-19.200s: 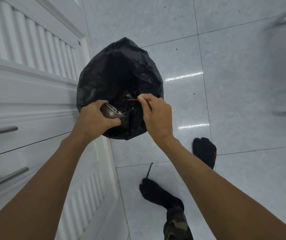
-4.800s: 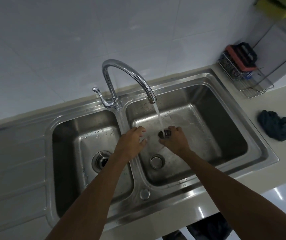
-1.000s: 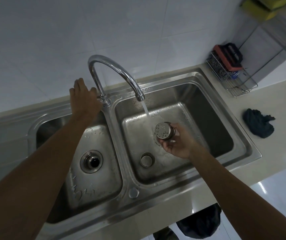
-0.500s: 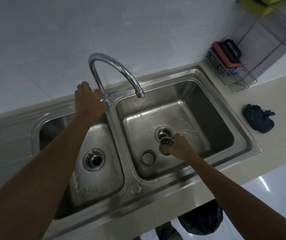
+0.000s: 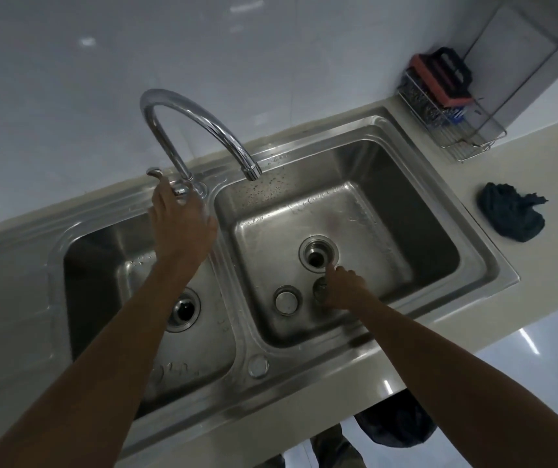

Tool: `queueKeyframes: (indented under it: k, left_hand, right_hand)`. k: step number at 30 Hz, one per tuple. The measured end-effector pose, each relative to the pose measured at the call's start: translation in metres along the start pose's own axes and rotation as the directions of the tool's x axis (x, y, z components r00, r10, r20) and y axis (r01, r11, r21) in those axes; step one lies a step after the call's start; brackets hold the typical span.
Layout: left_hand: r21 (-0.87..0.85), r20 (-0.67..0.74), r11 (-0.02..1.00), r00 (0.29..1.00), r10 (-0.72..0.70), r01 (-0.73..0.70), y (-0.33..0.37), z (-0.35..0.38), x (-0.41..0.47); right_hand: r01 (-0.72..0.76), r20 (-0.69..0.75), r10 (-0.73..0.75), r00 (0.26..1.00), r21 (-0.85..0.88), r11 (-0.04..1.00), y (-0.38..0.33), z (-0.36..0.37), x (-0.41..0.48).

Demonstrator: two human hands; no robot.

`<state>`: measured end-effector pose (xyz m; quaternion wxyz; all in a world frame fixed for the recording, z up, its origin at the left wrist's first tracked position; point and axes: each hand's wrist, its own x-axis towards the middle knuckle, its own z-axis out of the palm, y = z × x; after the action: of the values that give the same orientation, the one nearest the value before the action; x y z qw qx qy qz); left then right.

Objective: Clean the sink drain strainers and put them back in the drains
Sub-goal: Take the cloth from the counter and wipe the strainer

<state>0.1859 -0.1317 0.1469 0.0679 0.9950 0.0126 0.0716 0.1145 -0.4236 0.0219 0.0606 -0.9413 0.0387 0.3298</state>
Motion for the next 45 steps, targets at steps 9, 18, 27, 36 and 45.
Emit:
queueKeyframes:
  k: [9,18,27,36,45]
  left_hand:
    - [-0.194,0.26,0.971,0.946,0.191,-0.143,0.064,0.058,-0.08]
    - [-0.129,0.468,0.965,0.844,0.261,-0.227,0.105,0.085,-0.086]
    - [-0.197,0.498,0.962,0.825,0.266,-0.192,0.16,0.085,-0.069]
    - [-0.303,0.451,0.889,0.77,0.452,-0.344,0.291,0.082,-0.04]
    - [-0.352,0.372,0.809,0.723,0.582,-0.47,0.413,0.086,-0.027]
  right_hand:
    - [0.008,0.007,-0.008,1.0,-0.01,1.0,-0.005,0.031,0.025]
    - [0.02,0.024,-0.017,1.0,-0.138,0.99,-0.002,0.024,0.034]
    - [0.119,-0.278,-0.101,0.955,0.05,0.992,0.045,-0.057,0.001]
    - [-0.075,-0.492,0.15,0.857,0.169,0.983,0.202,-0.153,-0.047]
    - [-0.237,-0.529,0.318,0.787,0.217,0.947,0.306,-0.16,-0.04]
